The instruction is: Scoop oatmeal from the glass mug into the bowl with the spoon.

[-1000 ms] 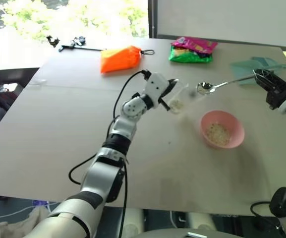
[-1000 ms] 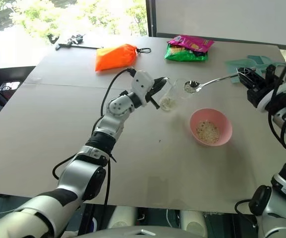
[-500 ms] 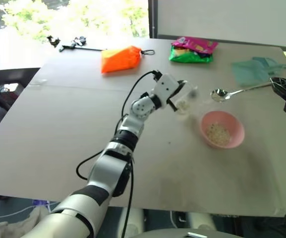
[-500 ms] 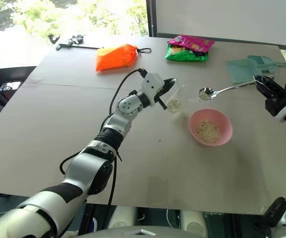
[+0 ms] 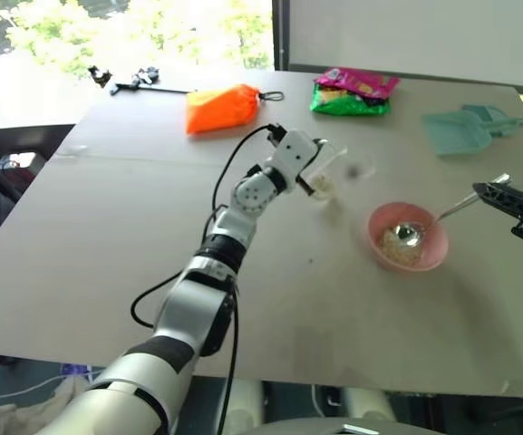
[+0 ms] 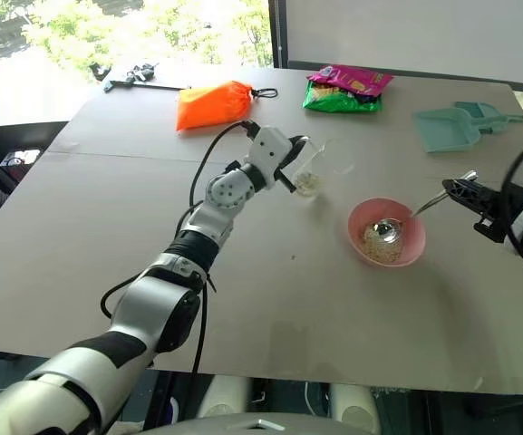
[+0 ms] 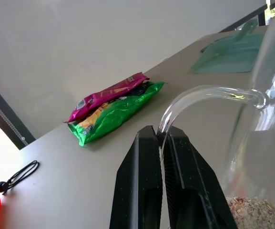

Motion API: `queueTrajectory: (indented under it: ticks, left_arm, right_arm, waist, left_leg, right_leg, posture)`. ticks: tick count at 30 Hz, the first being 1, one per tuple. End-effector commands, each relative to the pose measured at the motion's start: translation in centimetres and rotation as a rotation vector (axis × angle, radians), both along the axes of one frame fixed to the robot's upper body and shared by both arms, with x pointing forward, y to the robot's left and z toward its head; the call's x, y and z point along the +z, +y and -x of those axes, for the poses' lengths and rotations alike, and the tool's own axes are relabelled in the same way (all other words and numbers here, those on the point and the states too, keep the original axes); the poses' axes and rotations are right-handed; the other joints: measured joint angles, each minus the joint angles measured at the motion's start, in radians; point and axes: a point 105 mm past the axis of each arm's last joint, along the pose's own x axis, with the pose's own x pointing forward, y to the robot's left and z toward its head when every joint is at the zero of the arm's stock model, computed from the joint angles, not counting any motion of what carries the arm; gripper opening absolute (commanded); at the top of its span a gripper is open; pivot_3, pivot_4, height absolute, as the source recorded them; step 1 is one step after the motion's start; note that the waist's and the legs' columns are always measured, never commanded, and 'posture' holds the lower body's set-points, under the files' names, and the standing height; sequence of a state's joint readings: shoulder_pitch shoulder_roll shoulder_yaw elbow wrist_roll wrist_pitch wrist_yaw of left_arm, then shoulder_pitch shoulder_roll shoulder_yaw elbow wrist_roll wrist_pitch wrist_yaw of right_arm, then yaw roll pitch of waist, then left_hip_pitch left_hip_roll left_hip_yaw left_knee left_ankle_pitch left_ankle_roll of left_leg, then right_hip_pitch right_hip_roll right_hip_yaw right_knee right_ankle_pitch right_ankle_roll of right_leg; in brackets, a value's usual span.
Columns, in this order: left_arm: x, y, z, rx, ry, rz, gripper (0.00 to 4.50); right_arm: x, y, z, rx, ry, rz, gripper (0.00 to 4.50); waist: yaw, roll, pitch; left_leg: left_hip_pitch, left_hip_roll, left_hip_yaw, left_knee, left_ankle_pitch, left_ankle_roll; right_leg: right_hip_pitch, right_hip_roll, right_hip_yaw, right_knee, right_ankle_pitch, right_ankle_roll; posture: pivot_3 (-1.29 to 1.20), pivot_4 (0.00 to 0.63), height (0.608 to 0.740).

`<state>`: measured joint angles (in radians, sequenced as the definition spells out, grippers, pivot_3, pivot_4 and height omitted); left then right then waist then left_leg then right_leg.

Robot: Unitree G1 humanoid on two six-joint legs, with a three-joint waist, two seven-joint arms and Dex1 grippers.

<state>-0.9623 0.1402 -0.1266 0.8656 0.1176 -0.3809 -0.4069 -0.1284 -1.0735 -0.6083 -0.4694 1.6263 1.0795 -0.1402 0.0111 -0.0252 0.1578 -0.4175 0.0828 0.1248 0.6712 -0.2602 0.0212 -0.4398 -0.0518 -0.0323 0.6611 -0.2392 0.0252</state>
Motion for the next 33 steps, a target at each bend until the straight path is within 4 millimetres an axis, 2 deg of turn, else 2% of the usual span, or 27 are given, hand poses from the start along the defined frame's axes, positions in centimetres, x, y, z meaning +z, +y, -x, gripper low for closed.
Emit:
queueTrajectory:
  ticks: [1, 4, 7, 9, 12, 16, 19, 24, 28, 33]
  left_arm:
    - [2.6, 0.2, 0.7, -0.009, -0.082, 0.049, 0.05]
    - [3.4, 0.6, 1.1, -0.009, -0.096, 0.066, 0.05]
    - [3.8, 1.0, 1.5, -0.007, -0.101, 0.075, 0.05]
    - [3.9, 1.3, 1.7, -0.005, -0.097, 0.085, 0.05]
    - [3.6, 1.9, 2.1, 0.003, -0.08, 0.094, 0.05]
    - [3.4, 2.6, 2.7, 0.018, -0.059, 0.119, 0.05]
    - [3.5, 3.3, 3.6, 0.034, -0.048, 0.156, 0.05]
    - [4.2, 3.9, 4.9, 0.06, -0.045, 0.206, 0.05]
    - [4.8, 4.5, 5.6, 0.101, -0.032, 0.262, 0.05]
    - [5.0, 4.7, 6.5, 0.121, -0.006, 0.316, 0.05]
  right_arm:
    - [1.7, 2.3, 0.5, 0.128, -0.159, 0.301, 0.0]
    - [2.6, 2.3, 0.4, 0.166, -0.249, 0.482, 0.0]
    - [3.2, 1.8, 0.4, 0.175, -0.3, 0.474, 0.0]
    - [4.1, 1.5, 0.4, 0.171, -0.334, 0.33, 0.0]
    - [7.3, 0.8, 0.0, 0.138, -0.404, -0.082, 0.0]
    - [9.3, 1.4, -0.6, 0.163, -0.423, -0.329, 0.0]
    - [9.7, 4.1, -2.0, 0.239, -0.407, -0.452, 0.0]
    - [9.3, 7.0, -3.6, 0.309, -0.361, -0.491, 0.0]
    - [8.1, 9.5, -4.7, 0.367, -0.323, -0.453, 0.0]
    - [6.3, 12.9, -5.8, 0.423, -0.319, -0.305, 0.0]
  waist:
    - [0.001, 0.0, 0.0]
    - [0.003, -0.001, 0.0]
    - [0.003, -0.001, 0.0]
    - [0.004, -0.001, 0.0]
    - [0.0, -0.001, 0.0]
    - [0.001, -0.001, 0.0]
    - [-0.008, 0.0, 0.0]
    - [-0.001, 0.0, 0.0]
    - [0.003, 0.0, 0.0]
    - [0.001, 0.001, 0.0]
  left_leg:
    - [0.0, 0.0, -0.001, 0.0, 0.0, 0.0]
    - [-0.001, 0.0, -0.003, 0.001, 0.0, 0.0]
    - [-0.002, -0.001, -0.004, 0.003, 0.0, 0.0]
    - [-0.002, -0.001, -0.004, 0.004, 0.0, 0.0]
    - [-0.001, -0.001, -0.005, 0.005, 0.0, 0.0]
    - [0.001, -0.001, -0.005, 0.006, 0.0, 0.0]
    - [0.002, 0.0, -0.005, 0.008, 0.0, 0.0]
    - [0.001, 0.0, -0.006, 0.008, 0.0, 0.0]
    - [0.0, 0.0, -0.006, 0.009, 0.0, 0.0]
    - [-0.001, 0.0, -0.007, 0.01, 0.0, 0.001]
  right_leg:
    - [0.0, 0.0, 0.0, 0.0, 0.0, 0.0]
    - [0.001, 0.0, -0.001, -0.001, 0.0, 0.0]
    - [0.001, 0.0, -0.001, -0.001, 0.0, 0.001]
    - [0.002, 0.0, -0.002, -0.001, 0.0, 0.001]
    - [0.003, 0.0, -0.003, 0.0, 0.0, 0.001]
    - [0.005, 0.0, -0.002, 0.002, 0.0, 0.001]
    - [0.006, 0.001, -0.001, 0.002, 0.0, 0.001]
    - [0.006, 0.001, -0.002, 0.003, 0.0, 0.001]
    - [0.006, 0.0, -0.002, 0.002, 0.0, 0.001]
    - [0.006, 0.0, -0.002, 0.002, 0.0, 0.001]
  posture:
    - [0.0, 0.15, 0.74]
    - [0.0, 0.15, 0.74]
    - [0.0, 0.15, 0.74]
    - [0.0, 0.15, 0.74]
    - [0.0, 0.15, 0.74]
    - [0.0, 0.15, 0.74]
    - [0.0, 0.15, 0.74]
    - [0.0, 0.15, 0.74]
    - [0.0, 0.15, 0.74]
    - [0.0, 0.15, 0.74]
